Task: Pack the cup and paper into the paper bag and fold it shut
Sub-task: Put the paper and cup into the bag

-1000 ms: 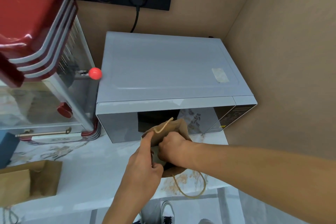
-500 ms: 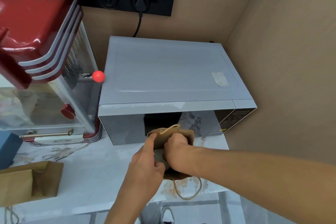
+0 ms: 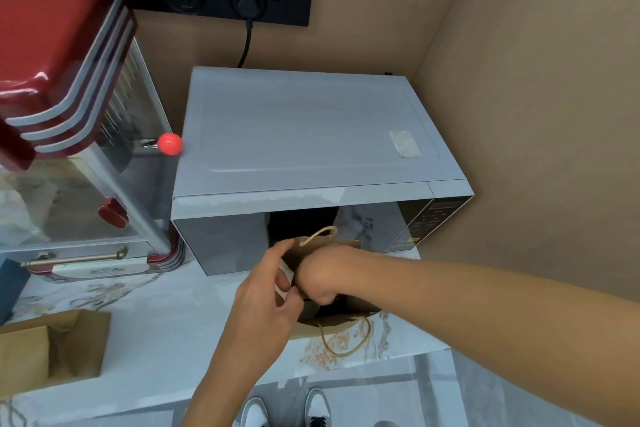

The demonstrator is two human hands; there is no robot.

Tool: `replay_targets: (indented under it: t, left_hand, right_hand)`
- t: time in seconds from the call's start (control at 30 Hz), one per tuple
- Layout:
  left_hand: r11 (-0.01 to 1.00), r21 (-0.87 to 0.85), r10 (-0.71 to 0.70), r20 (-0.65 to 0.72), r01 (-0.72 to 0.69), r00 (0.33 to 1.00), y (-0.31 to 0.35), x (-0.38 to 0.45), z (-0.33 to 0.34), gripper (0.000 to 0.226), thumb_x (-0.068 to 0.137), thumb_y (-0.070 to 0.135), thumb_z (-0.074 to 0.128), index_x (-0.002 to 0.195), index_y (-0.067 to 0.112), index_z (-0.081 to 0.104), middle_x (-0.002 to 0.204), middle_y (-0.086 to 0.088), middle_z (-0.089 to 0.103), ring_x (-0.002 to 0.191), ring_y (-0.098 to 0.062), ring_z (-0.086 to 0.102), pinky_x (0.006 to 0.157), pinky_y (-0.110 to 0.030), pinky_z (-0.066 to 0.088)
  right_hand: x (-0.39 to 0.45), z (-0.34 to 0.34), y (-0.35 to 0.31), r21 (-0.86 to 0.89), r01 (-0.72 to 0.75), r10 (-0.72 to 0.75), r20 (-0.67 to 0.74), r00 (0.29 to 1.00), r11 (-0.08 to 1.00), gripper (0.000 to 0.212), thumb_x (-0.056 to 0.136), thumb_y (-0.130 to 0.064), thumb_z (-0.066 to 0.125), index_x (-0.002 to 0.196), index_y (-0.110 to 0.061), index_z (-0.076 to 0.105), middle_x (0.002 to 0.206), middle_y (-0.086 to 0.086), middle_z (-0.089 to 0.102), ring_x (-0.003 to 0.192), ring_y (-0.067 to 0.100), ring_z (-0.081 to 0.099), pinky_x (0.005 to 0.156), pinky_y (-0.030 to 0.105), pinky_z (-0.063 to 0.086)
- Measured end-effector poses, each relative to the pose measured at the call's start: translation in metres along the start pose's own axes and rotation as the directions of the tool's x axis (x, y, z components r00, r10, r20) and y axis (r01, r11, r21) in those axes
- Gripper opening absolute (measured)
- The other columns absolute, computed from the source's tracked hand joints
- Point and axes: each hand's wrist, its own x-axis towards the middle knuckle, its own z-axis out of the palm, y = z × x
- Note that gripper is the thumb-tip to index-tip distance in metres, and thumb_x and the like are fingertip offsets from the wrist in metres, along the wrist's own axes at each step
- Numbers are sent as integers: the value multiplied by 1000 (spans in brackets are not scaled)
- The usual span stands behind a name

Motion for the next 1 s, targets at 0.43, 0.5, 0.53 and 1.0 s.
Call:
replay_targets:
  t: [0.43,0.5,0.53,1.0]
  left_hand:
    - [994,-110,15,-26,-18,1000,-5,-8,-7,66,90,17,65,133,56,35,91,17,55,60,-20,60,54,-38,60]
    - [991,-135,16,-37,-21,999,-7,-10,-11,58,92,24,62,128,63,36,92,17,57,63,-17,61,55,-35,60]
    - [987,-162,14,-51,-22,999,-9,-10,-13,55,94,25,59,125,64,37,92,18,58,63,-17,62,53,-31,59]
    - [999,42,-29,217,20,976,-34,-14,-23,60,70,13,83,109,46,51,139,58,7,70,-15,63,62,-21,60]
  right_hand:
    - [6,20,-7,305,27,-1,-86,996,952,16,95,-14,48,105,-11,61,93,9,61,87,26,55,71,33,38]
    - [-11,14,4,297,56,3,-194,981,953,12,92,-4,51,82,-8,56,73,5,53,65,21,51,55,31,39]
    - [-25,11,11,307,80,4,-263,965,948,19,91,1,50,73,-6,52,65,4,48,55,19,45,47,29,35]
    - [-64,179,24,873,484,525,-441,728,61,37,78,-3,75,92,-35,63,145,-26,33,51,14,45,51,18,45]
